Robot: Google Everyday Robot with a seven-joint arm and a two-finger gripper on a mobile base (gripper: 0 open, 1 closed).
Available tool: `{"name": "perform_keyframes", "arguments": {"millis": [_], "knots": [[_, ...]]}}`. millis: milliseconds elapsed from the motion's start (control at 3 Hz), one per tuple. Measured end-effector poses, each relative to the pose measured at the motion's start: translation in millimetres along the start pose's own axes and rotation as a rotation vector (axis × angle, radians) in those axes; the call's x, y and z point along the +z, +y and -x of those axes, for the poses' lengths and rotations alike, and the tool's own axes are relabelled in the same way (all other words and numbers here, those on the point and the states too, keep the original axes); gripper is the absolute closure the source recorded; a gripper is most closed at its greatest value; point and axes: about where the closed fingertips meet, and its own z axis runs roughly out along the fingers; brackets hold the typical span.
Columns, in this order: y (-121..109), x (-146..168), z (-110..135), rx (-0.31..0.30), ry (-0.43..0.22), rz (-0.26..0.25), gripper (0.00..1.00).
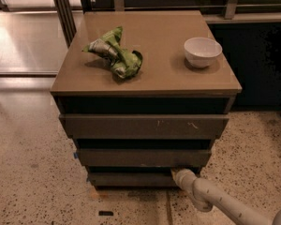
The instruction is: Open bottom drawer
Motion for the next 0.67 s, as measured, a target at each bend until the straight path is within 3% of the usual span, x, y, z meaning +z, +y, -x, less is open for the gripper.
{"name": "perform_keyframes", "arguments": {"millis": [667], "knots": [[0.7, 11.1, -7.7, -0.004, 0.027, -0.007, 1.00]]}}
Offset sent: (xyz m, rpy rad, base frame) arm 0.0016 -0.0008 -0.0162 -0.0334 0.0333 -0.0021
